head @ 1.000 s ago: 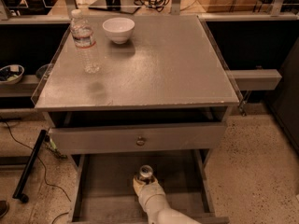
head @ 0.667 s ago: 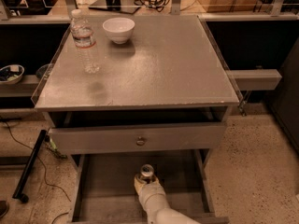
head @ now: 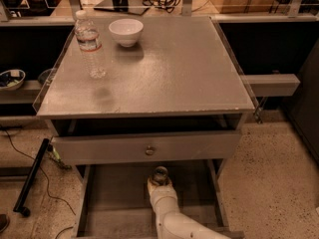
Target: Place redbull can into middle drawer
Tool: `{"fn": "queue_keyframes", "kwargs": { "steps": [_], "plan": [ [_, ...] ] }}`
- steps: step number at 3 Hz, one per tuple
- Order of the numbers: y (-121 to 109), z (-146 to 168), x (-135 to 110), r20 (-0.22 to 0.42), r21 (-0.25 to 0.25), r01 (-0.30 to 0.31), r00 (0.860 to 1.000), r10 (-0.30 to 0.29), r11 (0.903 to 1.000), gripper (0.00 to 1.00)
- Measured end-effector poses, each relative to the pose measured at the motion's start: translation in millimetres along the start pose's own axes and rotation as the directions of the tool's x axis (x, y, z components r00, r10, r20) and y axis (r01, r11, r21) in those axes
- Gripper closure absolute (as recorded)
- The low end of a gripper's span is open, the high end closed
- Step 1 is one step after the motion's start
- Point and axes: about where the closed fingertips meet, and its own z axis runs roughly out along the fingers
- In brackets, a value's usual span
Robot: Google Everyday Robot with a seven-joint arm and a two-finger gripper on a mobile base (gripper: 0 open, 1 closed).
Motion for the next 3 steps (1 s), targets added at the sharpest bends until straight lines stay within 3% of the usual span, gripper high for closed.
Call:
{"fn": "queue_keyframes", "kwargs": {
  "steps": [3],
  "plan": [
    [4,-23,18,-0.025,0.0,-0.027,0.999,0.027,0.9996,1.0]
  ]
}}
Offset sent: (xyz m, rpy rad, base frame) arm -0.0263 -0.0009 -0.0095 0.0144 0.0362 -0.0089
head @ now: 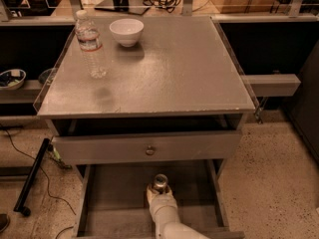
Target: Place redbull can into middle drawer
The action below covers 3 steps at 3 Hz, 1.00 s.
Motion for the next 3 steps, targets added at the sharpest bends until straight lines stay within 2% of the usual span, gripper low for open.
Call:
{"fn": "queue_keyframes", "kwargs": {
  "steps": [1,2,3],
  "plan": [
    [1,-6,3,-0.003,-0.001,-0.006,1.0,0.006,1.0,1.0],
    [16,-6,18,0.004,-0.028,-0.036,0.999,0.036,0.9989,1.0],
    [21,-4,23,0.001,-0.029,-0.022,1.0,0.022,0.9993,1.0]
  ]
}}
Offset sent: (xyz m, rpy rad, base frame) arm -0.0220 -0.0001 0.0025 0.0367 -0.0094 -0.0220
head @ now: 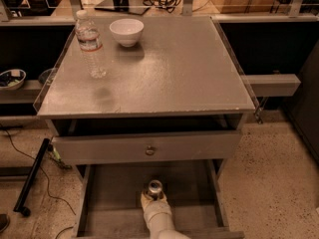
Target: Place redbull can into middle drawer
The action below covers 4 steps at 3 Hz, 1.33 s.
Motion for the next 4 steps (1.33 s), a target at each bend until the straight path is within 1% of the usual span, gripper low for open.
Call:
{"fn": "queue_keyframes", "kwargs": {
  "steps": [1,2,3,4],
  "plan": [
    [3.2,0.7,3.9,0.005,0.008,0.02,1.0,-0.02,0.9998,1.0],
    [3.7,0.6,4.3,0.004,0.007,0.022,1.0,-0.022,0.9997,1.0],
    [3.7,0.6,4.3,0.004,0.007,0.022,1.0,-0.022,0.9997,0.85],
    [3.7,0.6,4.3,0.004,0.007,0.022,1.0,-0.022,0.9997,0.54]
  ]
}}
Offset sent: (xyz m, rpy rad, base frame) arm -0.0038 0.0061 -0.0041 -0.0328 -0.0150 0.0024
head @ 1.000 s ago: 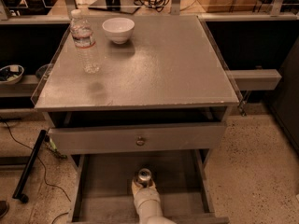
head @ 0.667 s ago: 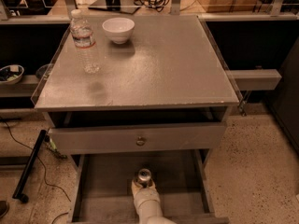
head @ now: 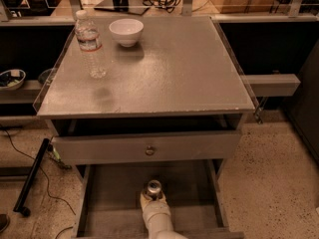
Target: Place redbull can into middle drawer
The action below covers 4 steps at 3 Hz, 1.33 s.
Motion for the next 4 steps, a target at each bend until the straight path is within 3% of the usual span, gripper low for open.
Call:
{"fn": "queue_keyframes", "kwargs": {
  "steps": [2,3,4],
  "plan": [
    [0.0,0.0,0.0,0.0,0.0,0.0,1.0,0.0,1.0,0.07],
    [0.0,0.0,0.0,0.0,0.0,0.0,1.0,0.0,1.0,0.0],
    [0.0,0.0,0.0,0.0,0.0,0.0,1.0,0.0,1.0,0.0]
  ]
}}
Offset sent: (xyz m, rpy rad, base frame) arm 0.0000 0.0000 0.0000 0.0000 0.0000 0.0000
